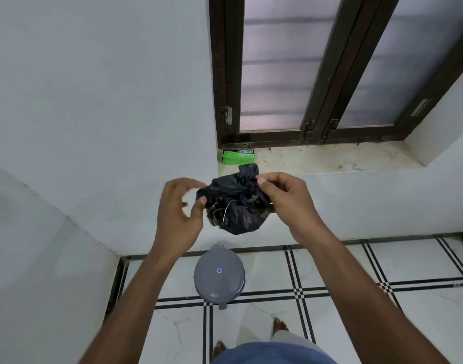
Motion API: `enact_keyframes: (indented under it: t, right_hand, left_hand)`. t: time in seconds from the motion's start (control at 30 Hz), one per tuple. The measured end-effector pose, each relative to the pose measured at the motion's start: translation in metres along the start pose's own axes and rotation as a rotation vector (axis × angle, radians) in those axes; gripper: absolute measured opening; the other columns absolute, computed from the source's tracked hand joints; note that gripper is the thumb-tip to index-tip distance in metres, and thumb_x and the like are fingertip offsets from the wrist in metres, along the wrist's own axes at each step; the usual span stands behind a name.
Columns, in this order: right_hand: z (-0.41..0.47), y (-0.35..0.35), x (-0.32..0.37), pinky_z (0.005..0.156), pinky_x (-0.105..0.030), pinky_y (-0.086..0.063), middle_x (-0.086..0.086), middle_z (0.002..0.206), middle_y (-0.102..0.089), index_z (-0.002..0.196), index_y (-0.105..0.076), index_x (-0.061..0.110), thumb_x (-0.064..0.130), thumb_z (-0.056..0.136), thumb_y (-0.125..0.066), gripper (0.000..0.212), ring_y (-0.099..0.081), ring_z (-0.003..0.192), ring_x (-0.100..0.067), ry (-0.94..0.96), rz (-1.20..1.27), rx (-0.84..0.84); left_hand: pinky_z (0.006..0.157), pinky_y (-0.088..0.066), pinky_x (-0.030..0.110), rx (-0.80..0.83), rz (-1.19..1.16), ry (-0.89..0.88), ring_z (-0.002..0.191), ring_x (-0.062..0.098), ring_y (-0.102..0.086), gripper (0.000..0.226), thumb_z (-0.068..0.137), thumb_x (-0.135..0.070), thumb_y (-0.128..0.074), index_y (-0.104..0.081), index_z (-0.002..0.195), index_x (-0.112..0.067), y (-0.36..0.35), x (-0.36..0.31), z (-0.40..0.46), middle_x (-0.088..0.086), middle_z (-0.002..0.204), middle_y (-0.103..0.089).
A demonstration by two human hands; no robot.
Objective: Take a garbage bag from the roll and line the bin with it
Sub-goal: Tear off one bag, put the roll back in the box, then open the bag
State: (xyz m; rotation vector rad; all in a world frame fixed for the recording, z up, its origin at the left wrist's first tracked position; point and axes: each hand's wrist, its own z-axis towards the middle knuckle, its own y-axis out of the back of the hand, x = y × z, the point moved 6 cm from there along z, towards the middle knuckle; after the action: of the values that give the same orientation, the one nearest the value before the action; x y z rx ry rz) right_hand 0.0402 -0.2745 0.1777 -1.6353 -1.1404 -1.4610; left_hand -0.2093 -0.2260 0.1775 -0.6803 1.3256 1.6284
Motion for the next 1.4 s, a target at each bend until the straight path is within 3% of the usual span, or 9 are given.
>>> enact_keyframes:
  t: [0.1, 0.23, 0.37, 0.7, 0.8, 0.93, 1.03, 1.17, 1.4]
  right_hand:
    - [-0.006, -0.002, -0.002, 0.077, -0.042, -0.068, -0.004, 0.096, -0.080, 0.109, -0.081, 0.018, 0.022, 0.109, -0.070, 0.012, -0.075, 0.091, -0.019, -0.021, 0.046, 0.012]
    - [-0.021, -0.017, 0.004, 0.073, -0.033, -0.066, -0.007, 0.103, -0.082, 0.121, -0.079, 0.010, 0.018, 0.110, -0.069, 0.017, -0.078, 0.091, -0.016, -0.037, 0.162, 0.152]
    - [-0.025, -0.014, 0.004, 0.089, -0.038, -0.069, -0.016, 0.119, -0.082, 0.130, -0.078, 0.010, 0.015, 0.107, -0.072, 0.024, -0.081, 0.104, -0.020, -0.034, 0.182, 0.162]
    - [-0.021, 0.031, -0.003, 0.086, -0.036, -0.063, 0.010, 0.111, -0.074, 0.123, -0.075, 0.031, 0.020, 0.111, -0.065, 0.020, -0.078, 0.097, -0.025, 0.123, -0.360, -0.155]
    - [-0.027, 0.031, 0.000, 0.099, -0.031, -0.055, -0.001, 0.146, -0.063, 0.152, -0.058, 0.027, 0.033, 0.110, -0.066, 0.043, -0.068, 0.122, -0.021, 0.100, -0.548, -0.132]
    - [-0.045, 0.011, 0.033, 0.124, -0.036, -0.035, 0.009, 0.164, -0.045, 0.165, -0.040, 0.036, 0.062, 0.097, -0.074, 0.080, -0.038, 0.153, -0.014, 0.428, -0.709, -0.039]
    - [-0.042, -0.012, 0.039, 0.121, -0.033, -0.043, 0.013, 0.151, -0.062, 0.162, -0.049, 0.041, 0.056, 0.096, -0.079, 0.074, -0.054, 0.141, -0.008, 0.434, -0.658, 0.224]
    - [-0.028, -0.016, 0.034, 0.093, -0.046, -0.064, 0.010, 0.098, -0.084, 0.112, -0.085, 0.030, 0.032, 0.102, -0.079, 0.012, -0.079, 0.093, -0.012, 0.352, -0.527, 0.307]
    - [-0.026, -0.007, 0.028, 0.090, -0.048, -0.063, -0.003, 0.091, -0.081, 0.096, -0.083, 0.021, 0.032, 0.107, -0.074, 0.018, -0.077, 0.091, -0.028, 0.322, -0.385, 0.255]
  left_hand:
    - [0.082, -0.050, 0.022, -0.172, 0.048, -0.044, 0.098, 0.013, -0.061, 0.029, 0.094, -0.029, -0.084, -0.066, 0.117, -0.030, 0.008, -0.020, -0.012, -0.009, 0.114, -0.060]
    - [0.065, -0.055, 0.020, 0.219, -0.094, 0.233, 0.069, 0.010, -0.067, 0.036, 0.084, -0.061, -0.086, -0.076, 0.105, -0.033, -0.026, -0.028, -0.020, -0.008, 0.090, -0.077]
    - [0.073, -0.063, 0.030, 0.352, -0.373, 0.363, 0.076, 0.017, -0.079, 0.006, 0.097, -0.016, -0.082, -0.083, 0.102, -0.014, -0.038, -0.017, -0.021, 0.005, 0.088, -0.083]
    - [0.069, -0.065, 0.024, -0.048, -0.540, 0.425, 0.080, 0.013, -0.080, 0.017, 0.110, -0.009, -0.062, -0.075, 0.118, -0.016, 0.000, 0.002, -0.014, 0.001, 0.093, -0.083]
    - [0.064, -0.063, 0.023, -0.020, -0.524, 0.399, 0.073, 0.010, -0.079, 0.021, 0.111, -0.007, -0.057, -0.074, 0.118, -0.016, 0.002, -0.004, -0.014, -0.007, 0.084, -0.083]
    - [0.076, -0.064, 0.029, 0.112, -0.370, 0.271, 0.085, 0.008, -0.076, 0.027, 0.111, -0.011, -0.059, -0.079, 0.110, -0.028, -0.005, -0.015, -0.013, -0.011, 0.093, -0.082]
    - [0.089, -0.061, 0.037, 0.215, -0.349, 0.215, 0.094, 0.015, -0.077, 0.017, 0.109, -0.020, -0.065, -0.080, 0.113, -0.026, -0.012, -0.025, -0.013, -0.006, 0.099, -0.083]
    - [0.074, -0.065, 0.032, 0.150, -0.350, 0.225, 0.082, 0.020, -0.076, 0.012, 0.104, -0.019, -0.073, -0.080, 0.101, -0.028, -0.009, -0.027, -0.010, 0.008, 0.091, -0.081]
    - [0.060, -0.060, 0.035, 0.004, -0.266, 0.296, 0.069, 0.021, -0.070, 0.017, 0.098, -0.015, -0.078, -0.082, 0.081, -0.015, -0.006, -0.022, -0.011, 0.011, 0.079, -0.079]
